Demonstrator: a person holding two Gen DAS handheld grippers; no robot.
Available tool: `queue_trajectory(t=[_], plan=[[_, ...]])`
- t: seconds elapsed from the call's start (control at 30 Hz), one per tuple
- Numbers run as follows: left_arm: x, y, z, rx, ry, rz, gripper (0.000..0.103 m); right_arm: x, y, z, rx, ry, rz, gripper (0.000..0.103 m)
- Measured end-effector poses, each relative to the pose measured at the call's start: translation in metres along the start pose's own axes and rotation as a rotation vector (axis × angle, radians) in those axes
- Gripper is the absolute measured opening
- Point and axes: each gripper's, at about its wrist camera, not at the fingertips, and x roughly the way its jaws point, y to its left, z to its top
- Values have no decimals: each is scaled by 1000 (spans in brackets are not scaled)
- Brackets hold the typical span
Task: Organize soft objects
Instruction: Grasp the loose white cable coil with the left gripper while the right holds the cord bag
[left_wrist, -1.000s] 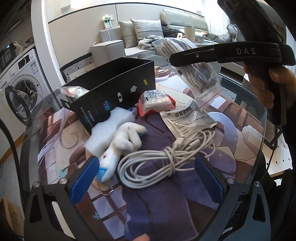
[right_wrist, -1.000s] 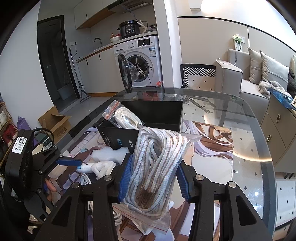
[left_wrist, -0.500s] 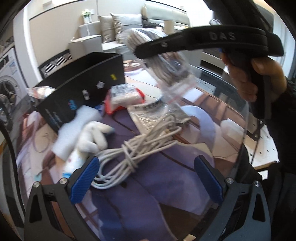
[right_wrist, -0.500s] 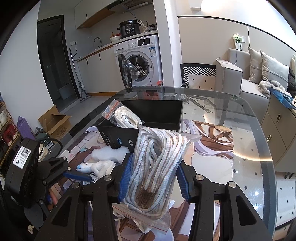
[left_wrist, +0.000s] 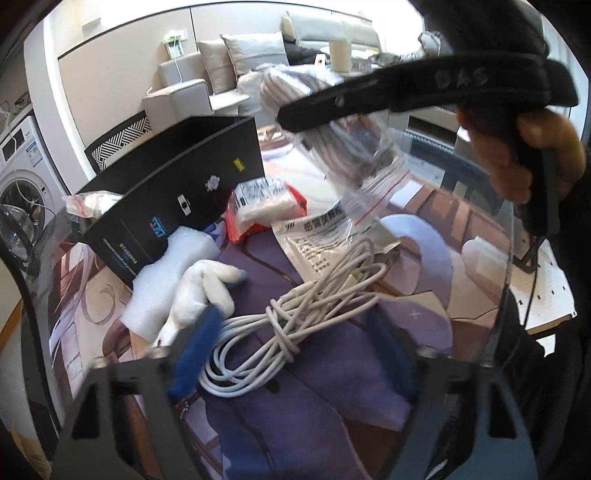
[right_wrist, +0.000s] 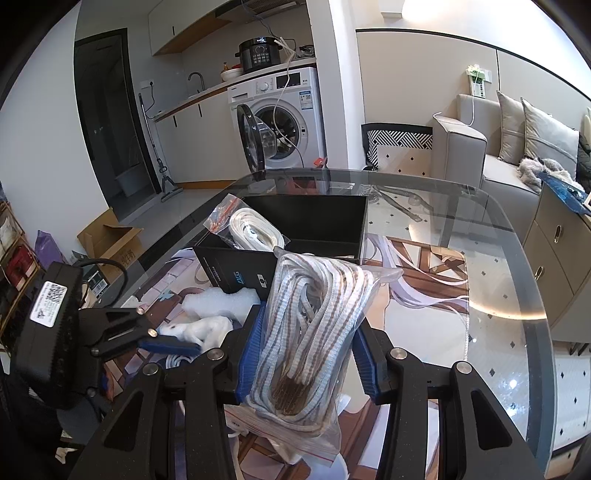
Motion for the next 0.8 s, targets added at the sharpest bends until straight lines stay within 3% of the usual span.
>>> queue_trajectory(t=[0.27, 0.5, 0.7, 0.8], plan=[[-10, 3, -1, -6, -13, -27, 38, 2, -3, 0, 7, 10, 5, 46], [-13, 1, -1, 16, 24, -45, 37, 2, -3, 0, 6, 10, 5, 46], [-8, -2, 4, 55, 38, -72, 49, 3, -3, 0, 7, 11, 6, 46], [0, -5, 3, 69, 65, -68, 47, 3, -4, 0, 11, 11, 5, 46]])
